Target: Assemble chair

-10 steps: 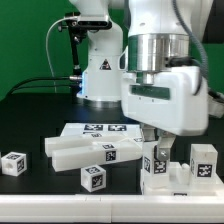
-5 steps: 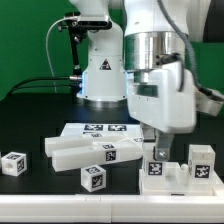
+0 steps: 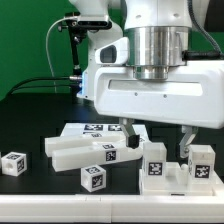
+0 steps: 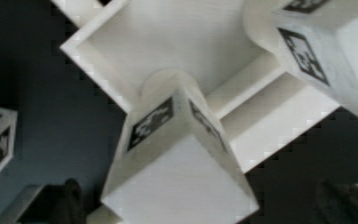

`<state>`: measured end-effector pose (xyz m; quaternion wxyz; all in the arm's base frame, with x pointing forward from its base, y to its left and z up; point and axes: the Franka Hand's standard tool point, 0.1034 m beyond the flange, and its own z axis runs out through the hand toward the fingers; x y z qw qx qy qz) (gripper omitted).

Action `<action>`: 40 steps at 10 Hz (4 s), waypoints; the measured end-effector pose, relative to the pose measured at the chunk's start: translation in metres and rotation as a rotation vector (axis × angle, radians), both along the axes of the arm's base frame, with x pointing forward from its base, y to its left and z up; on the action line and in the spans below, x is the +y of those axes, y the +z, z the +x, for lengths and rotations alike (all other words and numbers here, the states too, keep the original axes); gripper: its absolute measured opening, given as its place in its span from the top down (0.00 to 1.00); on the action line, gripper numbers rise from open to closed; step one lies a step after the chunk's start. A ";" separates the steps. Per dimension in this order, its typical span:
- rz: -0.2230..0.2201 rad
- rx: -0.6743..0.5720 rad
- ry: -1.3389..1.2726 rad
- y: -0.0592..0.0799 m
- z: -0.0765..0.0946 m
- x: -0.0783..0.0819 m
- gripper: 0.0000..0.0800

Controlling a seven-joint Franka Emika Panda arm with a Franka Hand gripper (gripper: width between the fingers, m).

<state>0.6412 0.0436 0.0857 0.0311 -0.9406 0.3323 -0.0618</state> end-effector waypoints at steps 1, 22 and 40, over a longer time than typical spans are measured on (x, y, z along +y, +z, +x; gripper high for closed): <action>-0.007 0.000 0.041 0.000 0.000 -0.001 0.19; 0.113 0.009 -0.709 0.004 0.003 0.004 0.38; -0.072 -0.033 0.354 0.002 0.011 -0.016 0.19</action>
Offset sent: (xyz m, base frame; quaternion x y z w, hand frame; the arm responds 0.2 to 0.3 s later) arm -0.0154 0.0152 -0.0044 -0.0216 0.0418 -0.2332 0.9713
